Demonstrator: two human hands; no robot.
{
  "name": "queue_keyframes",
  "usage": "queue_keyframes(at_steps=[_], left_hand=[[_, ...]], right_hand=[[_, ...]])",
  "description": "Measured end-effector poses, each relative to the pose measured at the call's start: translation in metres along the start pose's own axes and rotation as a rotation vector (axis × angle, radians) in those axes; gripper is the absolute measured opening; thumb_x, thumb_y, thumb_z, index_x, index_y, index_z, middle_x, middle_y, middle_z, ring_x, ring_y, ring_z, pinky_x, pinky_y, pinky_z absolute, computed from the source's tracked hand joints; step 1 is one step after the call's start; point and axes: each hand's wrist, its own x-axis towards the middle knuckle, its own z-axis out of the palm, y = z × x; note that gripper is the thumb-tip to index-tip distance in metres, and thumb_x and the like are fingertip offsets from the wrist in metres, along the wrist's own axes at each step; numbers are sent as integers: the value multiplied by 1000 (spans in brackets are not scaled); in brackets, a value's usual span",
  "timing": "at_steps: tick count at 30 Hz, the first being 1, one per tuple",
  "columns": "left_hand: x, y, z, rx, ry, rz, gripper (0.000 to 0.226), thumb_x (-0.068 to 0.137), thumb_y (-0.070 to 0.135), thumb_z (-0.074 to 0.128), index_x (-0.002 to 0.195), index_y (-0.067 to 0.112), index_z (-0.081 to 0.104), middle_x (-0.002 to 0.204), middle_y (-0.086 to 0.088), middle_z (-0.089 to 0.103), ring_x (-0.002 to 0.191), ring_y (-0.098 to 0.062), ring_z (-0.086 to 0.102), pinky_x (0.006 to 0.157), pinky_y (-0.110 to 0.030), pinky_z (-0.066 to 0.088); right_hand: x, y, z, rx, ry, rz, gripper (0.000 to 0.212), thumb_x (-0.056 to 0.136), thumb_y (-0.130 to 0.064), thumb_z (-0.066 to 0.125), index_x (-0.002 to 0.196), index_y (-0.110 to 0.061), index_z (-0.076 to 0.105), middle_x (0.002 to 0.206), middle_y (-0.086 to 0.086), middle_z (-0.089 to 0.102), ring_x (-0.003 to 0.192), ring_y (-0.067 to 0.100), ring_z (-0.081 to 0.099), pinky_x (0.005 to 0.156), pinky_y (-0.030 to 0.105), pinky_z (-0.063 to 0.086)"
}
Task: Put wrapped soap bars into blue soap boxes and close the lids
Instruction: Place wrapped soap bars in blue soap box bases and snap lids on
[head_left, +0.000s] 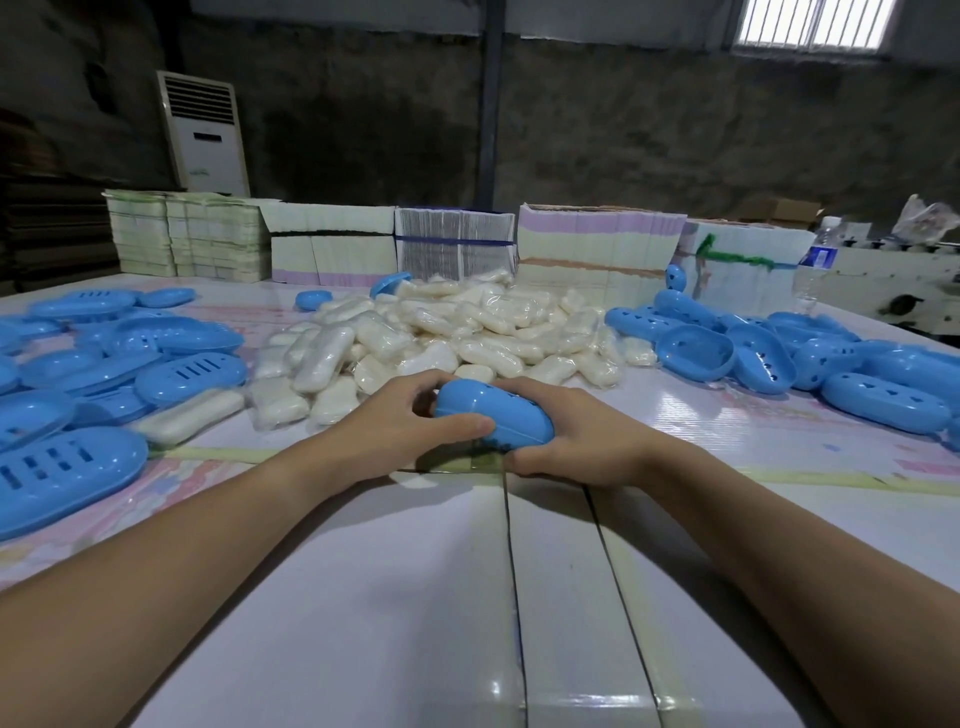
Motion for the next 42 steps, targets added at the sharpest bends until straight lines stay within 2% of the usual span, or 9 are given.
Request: queue_keyframes(at_steps=[5, 9, 13, 17, 20, 25, 30, 37, 42], left_hand=[[-3, 1, -4, 189, -34, 60, 51, 65, 58, 80, 112, 45, 62, 104, 22, 68, 98, 2, 61, 81, -20, 52], [-4, 3, -7, 360, 74, 219, 45, 74, 39, 83, 115, 40, 63, 109, 21, 64, 104, 2, 56, 78, -8, 39], [-3, 6, -8, 445, 128, 277, 40, 78, 39, 81, 114, 30, 68, 106, 17, 67, 101, -6, 56, 83, -20, 42], [-1, 4, -9, 414, 155, 267, 40, 77, 38, 80, 114, 35, 65, 105, 22, 66, 102, -2, 55, 82, -15, 39], [-2, 2, -10, 419, 143, 265, 42, 78, 46, 79, 116, 37, 65, 105, 21, 67, 102, -4, 55, 83, -26, 43], [-7, 2, -9, 541, 142, 348, 47, 78, 53, 74, 118, 32, 63, 109, 16, 64, 103, -11, 53, 89, -42, 47], [-7, 5, -6, 568, 172, 452, 50, 77, 55, 70, 120, 30, 64, 109, 16, 65, 102, -11, 51, 86, -36, 46], [-2, 1, -9, 393, 228, 361, 53, 80, 43, 78, 127, 46, 54, 110, 27, 59, 107, 2, 50, 86, -12, 35], [-1, -2, -11, 403, 169, 305, 29, 86, 42, 71, 112, 45, 60, 104, 25, 62, 105, 4, 53, 83, -16, 41]], right_hand=[[1, 0, -1, -9, 18, -14, 53, 78, -31, 73, 126, -40, 51, 104, -15, 63, 92, 1, 59, 79, 21, 51], [-1, 2, -6, 61, 106, -14, 43, 78, -37, 75, 117, -43, 57, 98, -16, 63, 90, 0, 60, 72, 16, 51], [0, 1, -9, 45, 156, -33, 29, 80, -39, 74, 107, -35, 65, 91, -11, 67, 85, 6, 62, 73, 29, 56], [0, 1, -9, 119, 213, -77, 30, 81, -31, 76, 108, -35, 65, 90, -16, 66, 82, 2, 62, 65, 18, 51], [-1, 4, -10, 230, 193, -66, 31, 82, -28, 77, 111, -33, 65, 91, -14, 66, 83, 3, 63, 65, 17, 51], [-1, 0, -9, 246, 26, -27, 29, 83, -57, 61, 111, -49, 60, 100, -23, 61, 92, 2, 61, 73, 12, 48], [-3, -6, -10, 246, -4, -15, 29, 85, -51, 61, 114, -49, 57, 101, -27, 60, 94, -1, 59, 74, 8, 47], [-8, -10, -13, 632, 149, 108, 38, 86, -55, 55, 120, -41, 63, 107, -4, 68, 88, 18, 64, 75, 36, 52], [-25, -4, -34, 699, 328, 217, 43, 82, -59, 53, 118, -36, 62, 92, -11, 68, 79, 9, 58, 69, 29, 42]])
